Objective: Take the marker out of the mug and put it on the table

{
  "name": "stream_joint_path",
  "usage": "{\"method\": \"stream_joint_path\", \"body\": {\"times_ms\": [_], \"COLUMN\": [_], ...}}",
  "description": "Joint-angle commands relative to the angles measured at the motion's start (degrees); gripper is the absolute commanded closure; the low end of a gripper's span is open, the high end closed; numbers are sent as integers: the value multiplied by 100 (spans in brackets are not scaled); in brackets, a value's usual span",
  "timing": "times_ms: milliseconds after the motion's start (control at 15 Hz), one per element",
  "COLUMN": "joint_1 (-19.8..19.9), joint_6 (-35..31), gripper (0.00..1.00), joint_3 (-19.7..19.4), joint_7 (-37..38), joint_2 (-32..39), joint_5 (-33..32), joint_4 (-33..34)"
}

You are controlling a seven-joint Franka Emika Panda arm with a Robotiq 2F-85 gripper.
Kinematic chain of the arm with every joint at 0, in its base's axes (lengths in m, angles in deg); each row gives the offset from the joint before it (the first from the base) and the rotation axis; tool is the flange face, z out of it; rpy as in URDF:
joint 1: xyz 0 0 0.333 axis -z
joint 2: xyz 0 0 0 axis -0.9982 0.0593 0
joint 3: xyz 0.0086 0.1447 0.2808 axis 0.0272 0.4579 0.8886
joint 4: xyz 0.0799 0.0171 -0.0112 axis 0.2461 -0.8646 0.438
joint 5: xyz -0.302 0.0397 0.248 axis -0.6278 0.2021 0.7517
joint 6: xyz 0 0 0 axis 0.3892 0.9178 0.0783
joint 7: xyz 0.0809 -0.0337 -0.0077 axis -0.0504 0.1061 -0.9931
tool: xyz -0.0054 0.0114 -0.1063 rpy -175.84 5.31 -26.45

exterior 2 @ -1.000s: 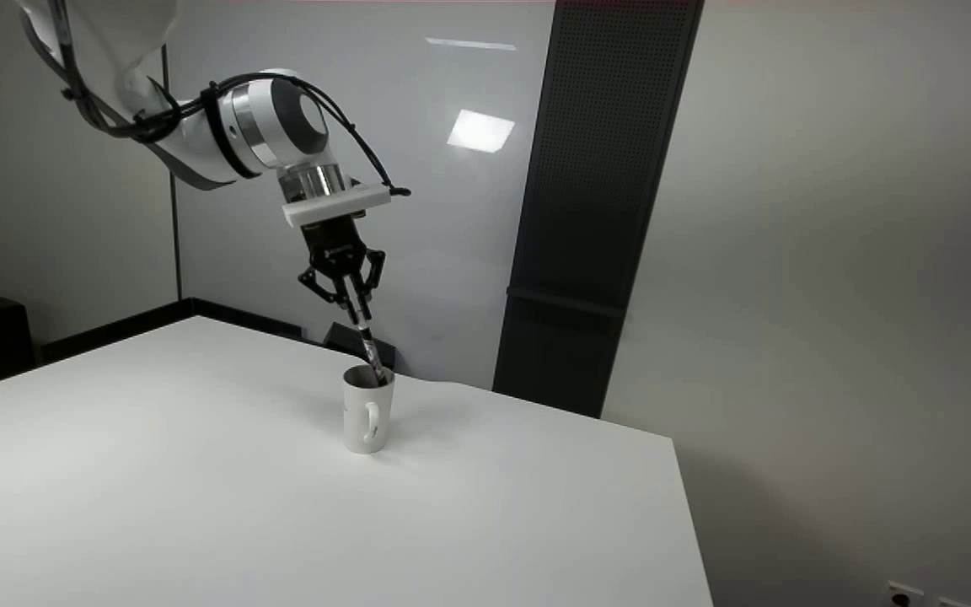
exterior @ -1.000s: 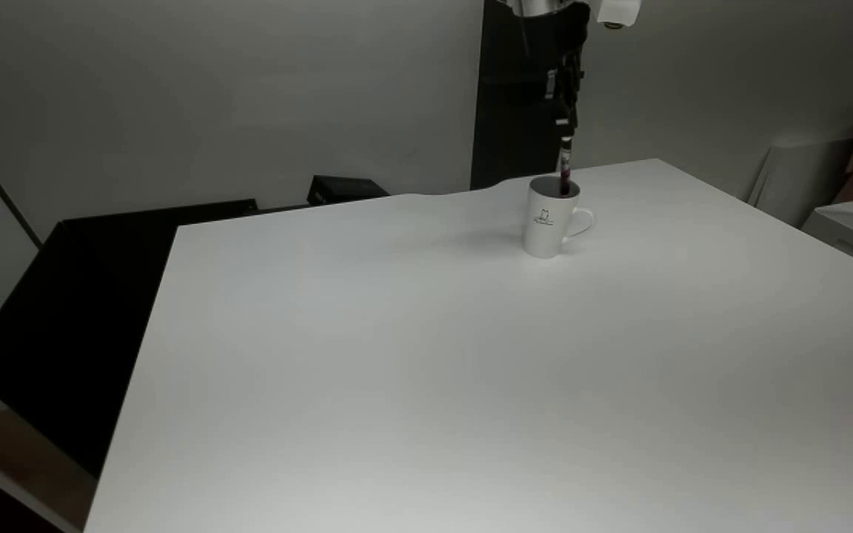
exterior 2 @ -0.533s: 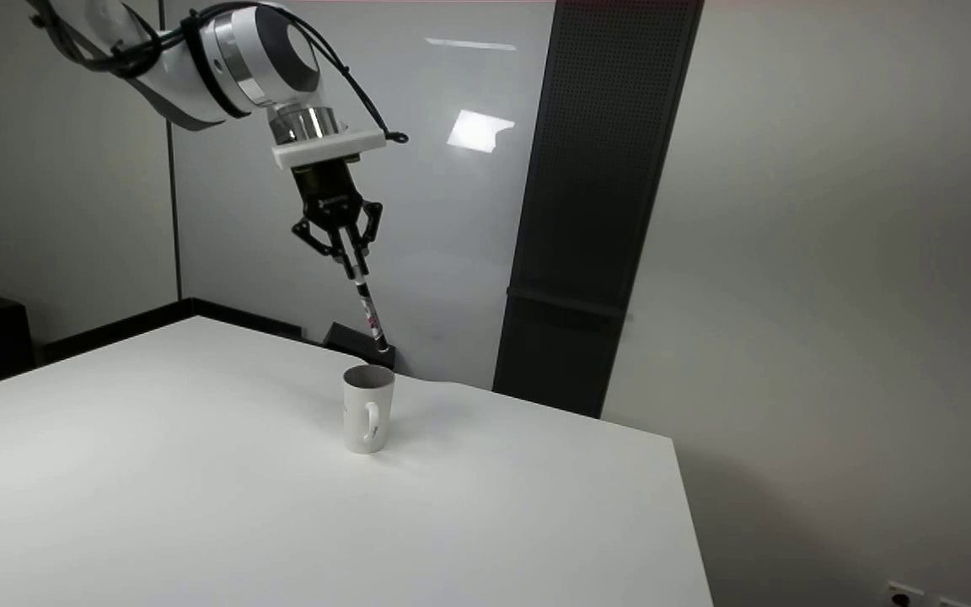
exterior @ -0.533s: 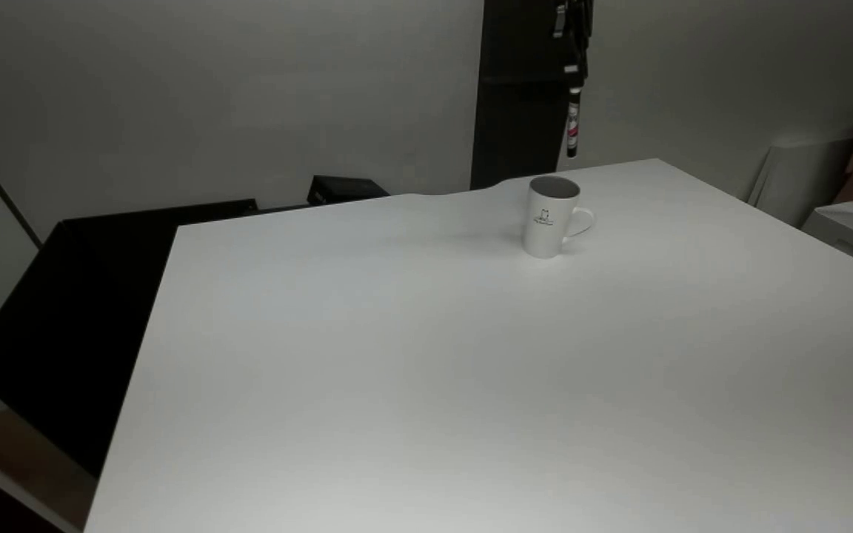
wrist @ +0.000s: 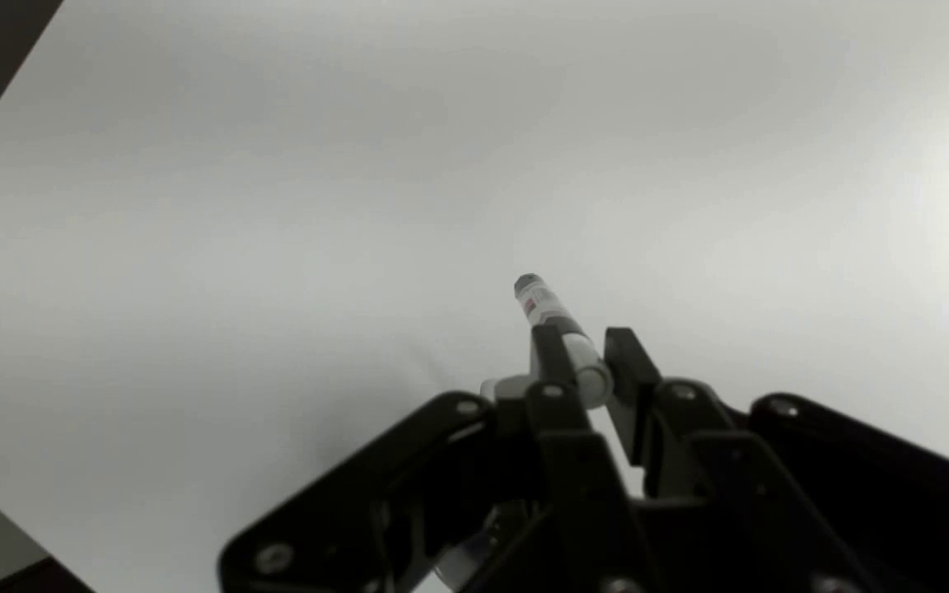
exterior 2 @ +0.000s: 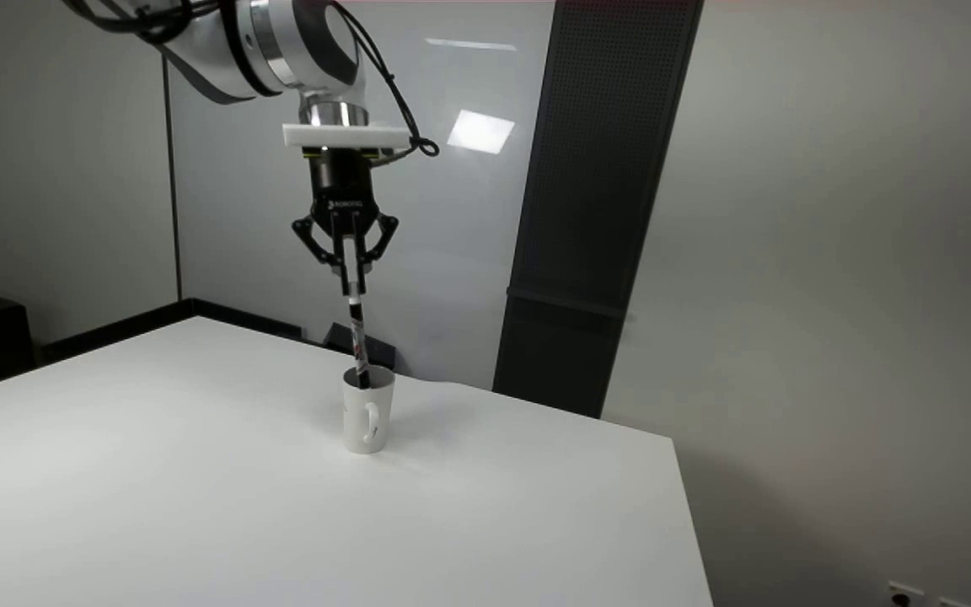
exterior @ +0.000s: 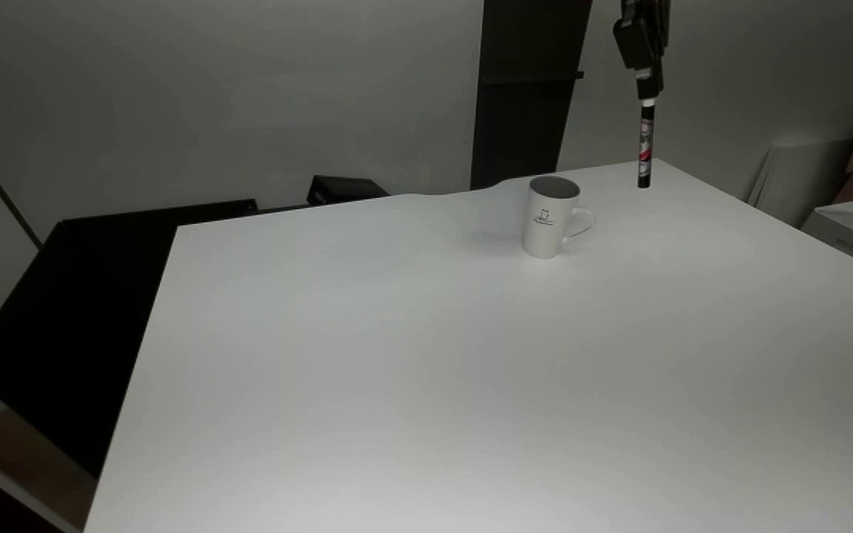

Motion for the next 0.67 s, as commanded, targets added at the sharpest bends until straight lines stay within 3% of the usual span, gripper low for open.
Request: {"method": "stream_joint_path", "body": {"times_ms": [0, 600], "joint_1": [347, 1003], "joint_6": [334, 446], "gripper": [93, 93], "joint_3": [46, 44], "joint_7": [323, 576], "joint_2": [-75, 603], "joint_5": [351, 1395], "joint_4": [-489, -1494]}}
